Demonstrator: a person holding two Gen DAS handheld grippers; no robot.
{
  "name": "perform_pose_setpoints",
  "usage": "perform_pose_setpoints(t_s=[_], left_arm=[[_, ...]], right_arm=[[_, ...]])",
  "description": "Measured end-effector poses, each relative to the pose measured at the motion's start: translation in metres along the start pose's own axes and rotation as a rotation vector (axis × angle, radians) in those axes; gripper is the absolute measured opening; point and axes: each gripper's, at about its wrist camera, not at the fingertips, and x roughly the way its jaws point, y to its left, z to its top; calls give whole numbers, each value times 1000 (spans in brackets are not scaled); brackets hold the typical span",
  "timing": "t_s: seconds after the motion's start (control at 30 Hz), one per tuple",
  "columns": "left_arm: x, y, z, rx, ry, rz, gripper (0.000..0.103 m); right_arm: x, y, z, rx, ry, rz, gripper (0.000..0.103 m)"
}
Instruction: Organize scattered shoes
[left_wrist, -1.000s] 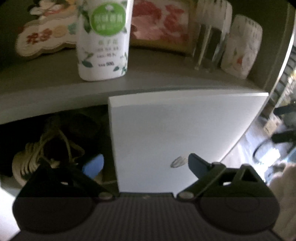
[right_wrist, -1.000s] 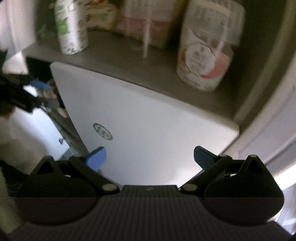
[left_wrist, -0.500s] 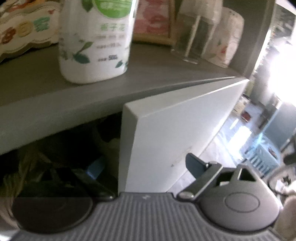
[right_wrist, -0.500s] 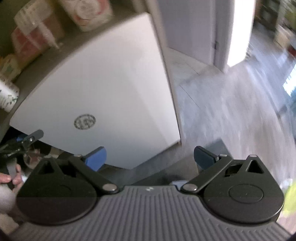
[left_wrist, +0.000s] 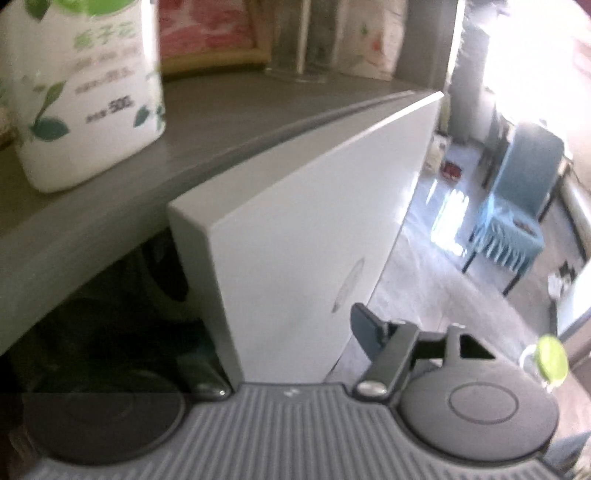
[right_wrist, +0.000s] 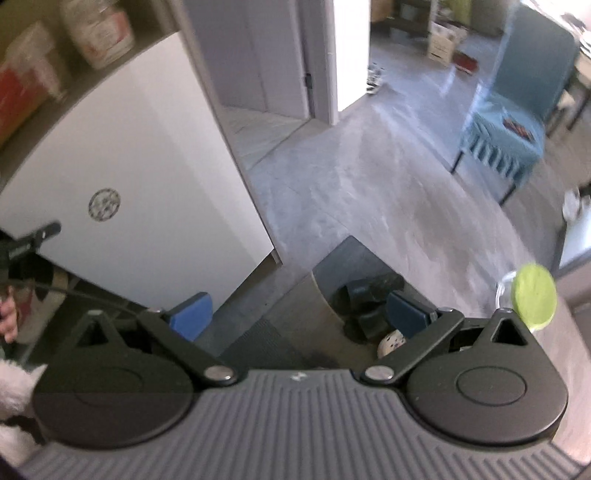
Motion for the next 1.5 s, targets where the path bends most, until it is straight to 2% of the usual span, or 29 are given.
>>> perform_pose_setpoints(t_s=[0.23, 0.43, 0.67, 0.77, 0.87, 1.1, 1.27, 1.37, 1.4, 1.43, 1.5], left_arm=[[-18, -37, -13, 62, 71, 7, 72], [-34, -73, -24, 91, 124, 7, 73], [-54, -161, -36, 135, 178, -53, 77], [-57, -203, -39, 188, 194, -41, 77], [-54, -228, -33, 145, 218, -13, 77], [-46, -264, -20, 166, 265, 13, 72], [-29, -310, -6, 170, 288, 38, 68], [-18, -338, 3, 172, 302, 54, 58], [-14, -347, 6, 173, 307, 60, 48], [-9, -358, 10, 185, 318, 75, 43], [2, -373, 21, 164, 348, 96, 41]], right_arm=[[2, -26, -18, 3, -3, 9, 103], [5, -79, -22, 134, -4, 39, 103], [11, -139, -29, 223, -41, 77, 103], [12, -161, -34, 255, -50, 100, 103], [10, -194, -47, 282, -58, 116, 103], [2, -253, -86, 405, -76, 75, 103], [-4, -292, -116, 514, -91, 44, 103], [-7, -316, -134, 580, -99, 26, 103], [-9, -324, -139, 601, -102, 19, 103], [-8, -336, -154, 634, -103, 11, 103], [-11, -342, -165, 647, -95, -6, 103]])
